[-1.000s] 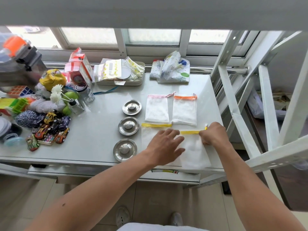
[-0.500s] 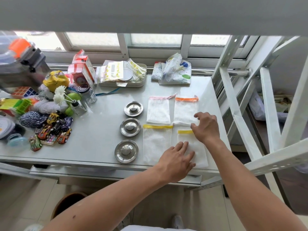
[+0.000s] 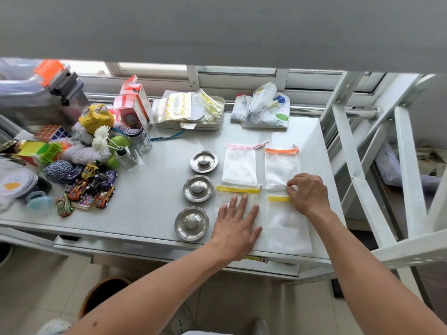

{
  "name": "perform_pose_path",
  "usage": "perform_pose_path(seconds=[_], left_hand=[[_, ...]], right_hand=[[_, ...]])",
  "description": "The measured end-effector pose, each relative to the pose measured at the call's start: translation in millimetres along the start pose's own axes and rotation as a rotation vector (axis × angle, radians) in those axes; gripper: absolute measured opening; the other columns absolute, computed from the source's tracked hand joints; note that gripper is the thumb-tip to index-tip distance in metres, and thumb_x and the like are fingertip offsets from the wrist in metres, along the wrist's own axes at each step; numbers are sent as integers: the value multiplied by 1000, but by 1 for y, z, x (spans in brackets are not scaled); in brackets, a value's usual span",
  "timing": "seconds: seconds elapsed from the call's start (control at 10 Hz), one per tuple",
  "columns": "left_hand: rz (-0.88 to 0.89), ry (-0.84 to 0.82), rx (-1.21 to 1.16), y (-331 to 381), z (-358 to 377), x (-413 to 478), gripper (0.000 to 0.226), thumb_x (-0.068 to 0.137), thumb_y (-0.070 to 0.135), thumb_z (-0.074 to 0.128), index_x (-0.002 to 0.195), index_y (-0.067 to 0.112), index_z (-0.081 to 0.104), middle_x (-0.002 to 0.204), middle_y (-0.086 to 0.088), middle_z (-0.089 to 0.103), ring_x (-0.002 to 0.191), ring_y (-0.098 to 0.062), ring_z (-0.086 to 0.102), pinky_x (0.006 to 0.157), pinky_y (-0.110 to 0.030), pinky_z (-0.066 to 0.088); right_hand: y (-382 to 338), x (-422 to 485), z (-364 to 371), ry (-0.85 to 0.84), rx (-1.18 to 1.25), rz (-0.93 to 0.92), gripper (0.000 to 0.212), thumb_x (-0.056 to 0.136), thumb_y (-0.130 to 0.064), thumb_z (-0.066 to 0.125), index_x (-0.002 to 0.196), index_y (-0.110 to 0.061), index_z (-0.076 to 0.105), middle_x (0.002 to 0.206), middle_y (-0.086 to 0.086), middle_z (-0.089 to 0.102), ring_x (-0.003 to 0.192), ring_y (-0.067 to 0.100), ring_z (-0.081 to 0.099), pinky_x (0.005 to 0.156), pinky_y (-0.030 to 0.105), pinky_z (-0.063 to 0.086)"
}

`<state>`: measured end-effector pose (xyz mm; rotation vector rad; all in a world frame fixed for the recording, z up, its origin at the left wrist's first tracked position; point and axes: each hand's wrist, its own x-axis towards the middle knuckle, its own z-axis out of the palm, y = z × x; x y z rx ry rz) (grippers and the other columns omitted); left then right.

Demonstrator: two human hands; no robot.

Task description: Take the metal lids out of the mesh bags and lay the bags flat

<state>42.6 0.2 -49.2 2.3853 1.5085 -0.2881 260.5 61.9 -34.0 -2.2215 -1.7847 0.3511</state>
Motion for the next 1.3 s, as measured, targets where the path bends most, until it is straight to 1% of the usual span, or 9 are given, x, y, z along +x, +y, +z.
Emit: perform_pose_path(seconds=[0.1,0.2,0.4,0.6,0.7,0.8,0.9,1.1,1.3], left_hand=[[0,27,-8,-1,2,-1,64,100,55,13,155,29,-7,163,-5,-21,149,-28,-21,120,-48,-6],[3,64,-27,1,2,-1,64,100,56,11,155,31,-9,162,-3,-21,148,-25,-23,120,-48,-6],[-55,28,-20,-2,7,0,66,98,59,9,153,30,-14,160,0,-27,146,-24,-28,120,-50,-9],[-46,40,-30,-1,7,2,67,97,60,5,153,30,-15,161,-1,-27,146,-23,-29,120,-50,-10],[-7,120,-22,4,-1,-4,72,94,63,0,155,27,-8,163,-4,-17,149,-22,-21,120,-49,-8],[215,196,18,17,-4,-8,73,95,66,18,156,28,7,166,-8,0,152,-25,-5,121,-52,2],[444,117,168,32,3,-5,70,96,63,32,154,31,14,165,-8,7,152,-26,5,121,-51,6],[413,77,214,38,10,-2,58,103,51,21,155,27,13,165,-10,3,152,-28,2,120,-50,10],[370,163,73,41,-3,-16,67,98,61,25,155,28,15,166,-5,4,152,-22,1,122,-45,7]], right_hand=[[-1,-1,2,15,6,-14,20,86,-26,64,100,-19,76,116,1,70,113,33,56,91,44,50],[0,-3,3,52,44,-15,27,85,-26,64,109,-16,73,122,6,68,120,34,53,96,46,47],[11,-16,1,266,192,121,35,88,-22,55,118,-5,64,124,16,65,121,36,52,104,45,41],[17,-38,17,248,226,164,40,90,-19,54,126,-1,57,131,17,58,126,34,47,109,45,36],[17,-44,17,321,305,236,37,93,-20,50,125,-2,57,130,18,58,125,34,48,108,43,36],[19,-50,15,348,349,275,34,94,-22,51,121,-3,60,127,18,59,122,35,49,104,42,38],[21,-54,15,343,337,269,33,93,-21,54,120,-3,60,124,20,60,119,36,50,102,42,39],[23,-59,10,307,341,285,37,92,-24,55,122,-2,58,127,21,58,120,37,49,102,44,39],[17,-65,3,318,343,247,35,90,-21,55,120,-4,59,126,19,58,120,35,49,103,43,39]])
